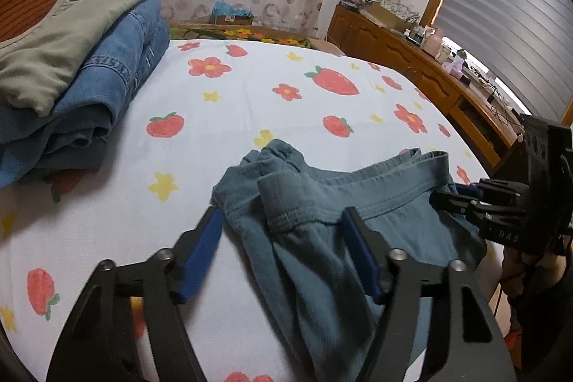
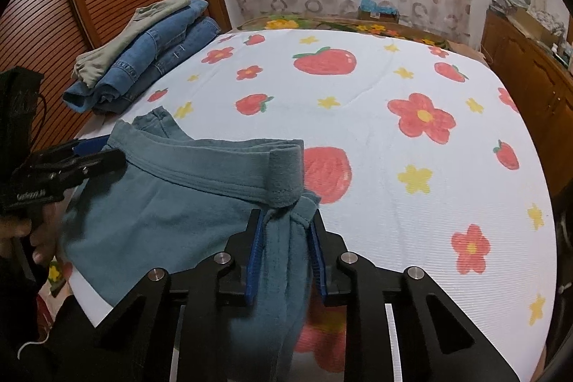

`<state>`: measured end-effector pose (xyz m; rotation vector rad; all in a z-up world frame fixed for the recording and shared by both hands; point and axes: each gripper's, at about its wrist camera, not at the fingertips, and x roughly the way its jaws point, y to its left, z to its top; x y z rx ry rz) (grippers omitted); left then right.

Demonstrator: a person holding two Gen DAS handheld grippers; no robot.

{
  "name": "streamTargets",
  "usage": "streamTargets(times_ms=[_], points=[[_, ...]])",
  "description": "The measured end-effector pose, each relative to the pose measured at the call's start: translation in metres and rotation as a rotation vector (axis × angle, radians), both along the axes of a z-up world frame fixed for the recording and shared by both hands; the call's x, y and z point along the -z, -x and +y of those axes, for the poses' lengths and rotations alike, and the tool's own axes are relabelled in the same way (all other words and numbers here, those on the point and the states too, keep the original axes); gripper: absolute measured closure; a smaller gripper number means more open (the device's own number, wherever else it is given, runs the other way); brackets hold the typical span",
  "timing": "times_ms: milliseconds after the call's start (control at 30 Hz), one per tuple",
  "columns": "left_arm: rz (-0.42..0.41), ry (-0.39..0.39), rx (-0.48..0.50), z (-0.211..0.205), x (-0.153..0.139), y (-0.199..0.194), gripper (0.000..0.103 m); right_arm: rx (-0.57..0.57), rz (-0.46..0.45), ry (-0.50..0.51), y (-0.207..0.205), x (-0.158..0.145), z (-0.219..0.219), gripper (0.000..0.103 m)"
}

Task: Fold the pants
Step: 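Grasp the folded shorts edge with both tools, then lift the folded shorts with both tools above the bed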

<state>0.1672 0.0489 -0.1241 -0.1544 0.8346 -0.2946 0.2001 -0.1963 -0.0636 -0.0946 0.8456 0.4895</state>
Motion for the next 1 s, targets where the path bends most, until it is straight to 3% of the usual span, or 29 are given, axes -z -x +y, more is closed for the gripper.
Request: streamTargets(times_ms=[100,300,433,533,1000], points=[[0.017,0.001,0.009,-0.001,0.004,-0.003,0.047,-0.014,0.003,-0.005,0.001,0.000,0.002,0.089],[0.021,0.004,0.018,0.000,0.005,-0.003,0.047,-0.022,0.005,-0.019,0.003,0.000,0.002,0.092],[-0.005,0.006,0.057,-0.006,0.003,0.002,0.074,-0.025,-0.008,-0.035,0.007,-0.002,0.003,0.093],[-0.048,-0.012,0.067,-0.010,-0.004,0.010,0.080,-0.030,-0.029,-0.039,0.014,-0.006,0.004,0.093],[-0.217,0.010,0.099,-0.020,-0.059,0.051,0.084,-0.049,-0.147,-0.053,0.050,-0.039,0.001,0.094]])
